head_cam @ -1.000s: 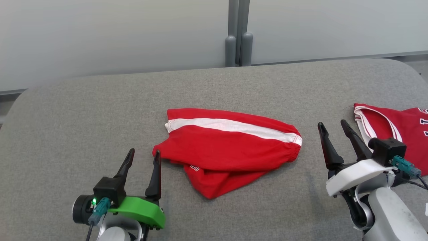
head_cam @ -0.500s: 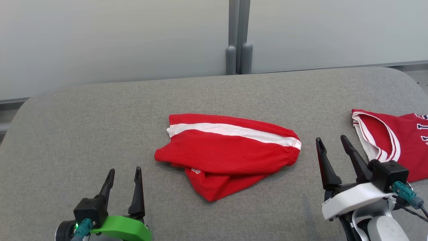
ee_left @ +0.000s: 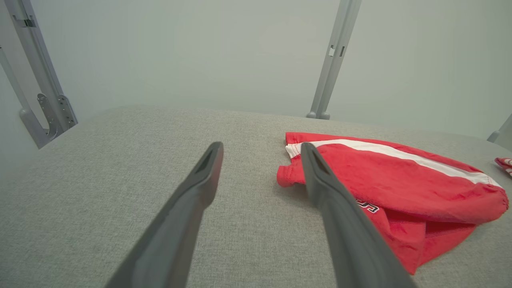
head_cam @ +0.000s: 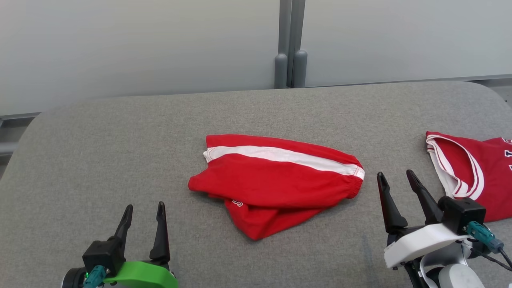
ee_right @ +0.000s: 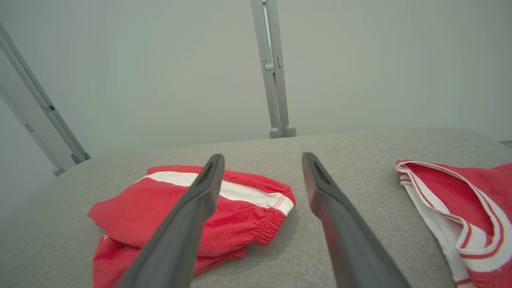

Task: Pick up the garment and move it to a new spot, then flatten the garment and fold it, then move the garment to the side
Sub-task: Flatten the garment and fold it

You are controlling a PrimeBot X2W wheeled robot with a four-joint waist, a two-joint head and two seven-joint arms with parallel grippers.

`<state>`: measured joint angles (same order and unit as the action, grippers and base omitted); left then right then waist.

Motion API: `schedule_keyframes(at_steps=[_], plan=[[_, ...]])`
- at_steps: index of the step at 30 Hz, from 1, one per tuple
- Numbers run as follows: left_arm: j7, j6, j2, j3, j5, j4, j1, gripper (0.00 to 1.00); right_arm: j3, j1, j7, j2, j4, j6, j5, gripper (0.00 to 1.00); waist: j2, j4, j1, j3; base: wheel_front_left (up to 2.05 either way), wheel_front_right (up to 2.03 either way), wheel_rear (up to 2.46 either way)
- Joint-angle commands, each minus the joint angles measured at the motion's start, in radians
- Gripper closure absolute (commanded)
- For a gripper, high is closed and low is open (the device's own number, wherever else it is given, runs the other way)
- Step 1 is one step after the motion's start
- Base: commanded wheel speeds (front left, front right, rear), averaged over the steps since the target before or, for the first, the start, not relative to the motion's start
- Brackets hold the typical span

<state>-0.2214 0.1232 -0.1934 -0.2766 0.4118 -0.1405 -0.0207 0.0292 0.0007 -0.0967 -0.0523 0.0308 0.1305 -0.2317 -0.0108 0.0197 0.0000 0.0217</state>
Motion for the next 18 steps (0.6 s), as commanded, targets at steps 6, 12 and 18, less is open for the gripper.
schedule_keyframes(at_steps=[6, 12, 18], plan=[[0.001, 0.009, -0.01, -0.001, 0.007, 0.008, -0.009, 0.0, -0.005, -0.002, 0.004, 0.0, 0.01, 0.0, 0.01, 0.0, 0.0108, 0.0, 0.0, -0.003, 0.0, 0.0, 0.0], [0.004, 0.012, -0.012, -0.004, 0.007, 0.016, -0.006, 0.0, -0.027, -0.01, 0.011, 0.001, 0.019, 0.0, -0.03, 0.0, 0.0108, 0.002, 0.0, -0.008, 0.0, 0.0, 0.0], [0.004, 0.014, -0.012, -0.012, 0.006, 0.017, 0.008, 0.0, -0.055, -0.051, 0.082, 0.0, 0.055, 0.0, -0.121, 0.0, 0.0108, 0.015, 0.0, -0.022, 0.0, 0.0, 0.0]])
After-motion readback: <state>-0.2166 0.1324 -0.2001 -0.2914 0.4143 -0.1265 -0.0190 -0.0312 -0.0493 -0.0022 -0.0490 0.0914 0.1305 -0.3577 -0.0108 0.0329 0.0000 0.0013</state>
